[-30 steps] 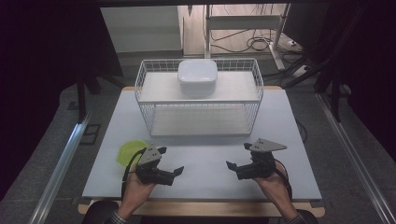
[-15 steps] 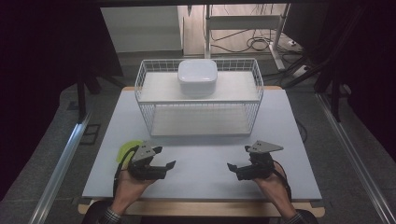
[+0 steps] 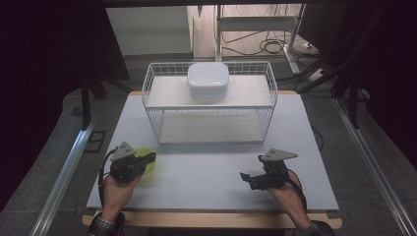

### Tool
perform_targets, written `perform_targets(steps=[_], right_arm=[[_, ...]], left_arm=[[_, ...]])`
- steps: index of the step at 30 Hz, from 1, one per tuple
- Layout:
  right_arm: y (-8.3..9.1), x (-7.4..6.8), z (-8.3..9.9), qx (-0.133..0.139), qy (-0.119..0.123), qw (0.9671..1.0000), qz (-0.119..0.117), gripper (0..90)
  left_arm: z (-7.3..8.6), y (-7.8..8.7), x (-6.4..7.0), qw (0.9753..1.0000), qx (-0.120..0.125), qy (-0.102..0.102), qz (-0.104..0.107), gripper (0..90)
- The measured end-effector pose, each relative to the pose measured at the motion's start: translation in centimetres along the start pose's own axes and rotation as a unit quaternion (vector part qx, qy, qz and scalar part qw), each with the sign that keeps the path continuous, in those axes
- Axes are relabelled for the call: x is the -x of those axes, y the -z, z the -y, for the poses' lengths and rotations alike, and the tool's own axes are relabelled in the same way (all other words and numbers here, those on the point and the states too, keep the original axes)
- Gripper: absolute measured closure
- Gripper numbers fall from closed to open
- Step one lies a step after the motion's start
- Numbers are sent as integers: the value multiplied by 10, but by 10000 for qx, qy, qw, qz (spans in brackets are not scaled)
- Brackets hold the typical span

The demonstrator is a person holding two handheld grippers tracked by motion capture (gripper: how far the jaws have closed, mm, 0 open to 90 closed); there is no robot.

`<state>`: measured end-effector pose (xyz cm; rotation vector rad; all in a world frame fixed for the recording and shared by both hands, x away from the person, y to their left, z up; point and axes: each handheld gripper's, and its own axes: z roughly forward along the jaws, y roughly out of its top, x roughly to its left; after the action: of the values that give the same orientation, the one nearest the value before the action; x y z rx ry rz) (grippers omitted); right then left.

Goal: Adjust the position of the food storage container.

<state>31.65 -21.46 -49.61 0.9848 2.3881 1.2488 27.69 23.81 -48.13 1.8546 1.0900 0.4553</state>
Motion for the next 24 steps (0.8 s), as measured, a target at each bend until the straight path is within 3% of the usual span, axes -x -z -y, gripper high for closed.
perform_targets(steps=[5, 8, 12, 16, 22, 24], right_arm=[[0, 1, 1, -43, -63, 10000, -12, 49], [-1, 1, 1, -84, -102, 9999, -40, 54], [-2, 1, 2, -119, -123, 9998, -73, 54], [-2, 1, 2, -140, -107, 9998, -65, 55], [-4, 1, 3, -246, -77, 9997, -44, 59], [-6, 1, 4, -297, -62, 9995, -47, 59]], left_arm=[[4, 7, -13, 9996, -39, 102, -270, 899], [10, 14, -26, 9986, -46, 273, -452, 899], [15, 21, -38, 9974, 29, 472, -542, 899], [24, 29, -54, 9944, 23, 717, -772, 899], [32, 28, -64, 9903, -197, 820, -1106, 899], [35, 28, -69, 9875, -282, 923, -1244, 899]])
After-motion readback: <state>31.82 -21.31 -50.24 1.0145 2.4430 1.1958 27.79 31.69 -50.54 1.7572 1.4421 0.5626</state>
